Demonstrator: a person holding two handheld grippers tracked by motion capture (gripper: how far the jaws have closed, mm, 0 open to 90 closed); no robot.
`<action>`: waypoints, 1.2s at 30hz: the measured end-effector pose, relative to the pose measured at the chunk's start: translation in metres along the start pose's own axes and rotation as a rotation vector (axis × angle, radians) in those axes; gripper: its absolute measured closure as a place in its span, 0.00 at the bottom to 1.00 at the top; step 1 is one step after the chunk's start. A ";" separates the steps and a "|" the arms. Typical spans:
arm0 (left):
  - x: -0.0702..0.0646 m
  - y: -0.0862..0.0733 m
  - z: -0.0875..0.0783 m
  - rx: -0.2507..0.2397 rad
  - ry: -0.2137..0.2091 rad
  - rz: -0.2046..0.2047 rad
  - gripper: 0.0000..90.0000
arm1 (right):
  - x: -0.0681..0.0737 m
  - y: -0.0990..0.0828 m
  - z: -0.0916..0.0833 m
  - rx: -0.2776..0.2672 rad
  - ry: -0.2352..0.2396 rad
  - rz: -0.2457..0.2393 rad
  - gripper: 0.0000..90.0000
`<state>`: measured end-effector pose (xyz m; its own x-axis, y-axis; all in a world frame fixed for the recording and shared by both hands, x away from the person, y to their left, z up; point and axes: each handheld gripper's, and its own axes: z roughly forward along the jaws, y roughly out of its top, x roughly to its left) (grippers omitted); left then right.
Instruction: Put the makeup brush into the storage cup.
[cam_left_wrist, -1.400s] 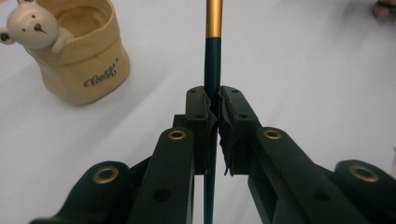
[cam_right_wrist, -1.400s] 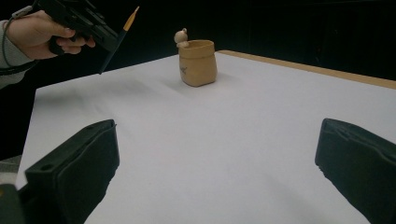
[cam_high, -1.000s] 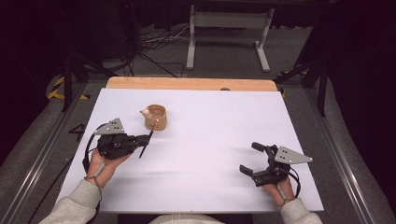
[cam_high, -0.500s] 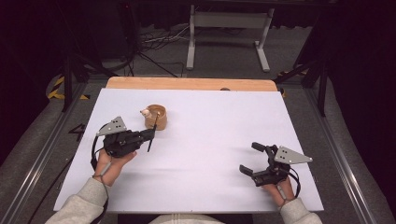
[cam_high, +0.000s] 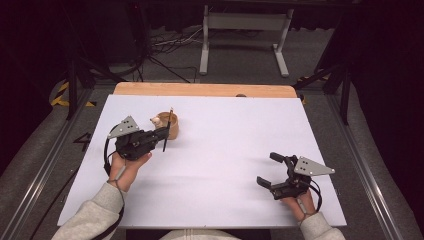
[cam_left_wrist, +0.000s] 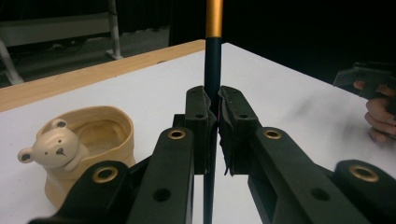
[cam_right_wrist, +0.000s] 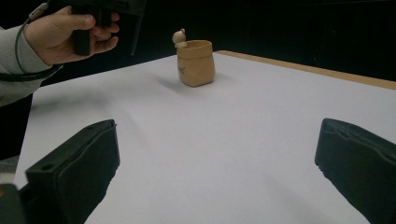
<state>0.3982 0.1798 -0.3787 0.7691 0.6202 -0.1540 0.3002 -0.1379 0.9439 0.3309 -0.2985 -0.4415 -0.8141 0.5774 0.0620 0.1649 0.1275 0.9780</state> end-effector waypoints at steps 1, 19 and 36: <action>0.000 0.000 0.000 0.000 0.000 0.000 0.91 | 0.000 0.000 0.000 0.000 0.000 0.000 0.00; 0.007 0.017 0.015 -0.040 0.120 -0.037 0.91 | -0.001 0.000 0.000 -0.003 0.000 0.004 0.00; 0.021 0.031 0.034 -0.078 0.217 -0.066 0.91 | -0.002 -0.001 -0.001 -0.008 0.006 0.003 0.00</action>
<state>0.4427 0.1627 -0.3621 0.6074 0.7786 -0.1575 0.2947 -0.0368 0.9549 0.3315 -0.3001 -0.4420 -0.8168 0.5731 0.0659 0.1628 0.1194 0.9794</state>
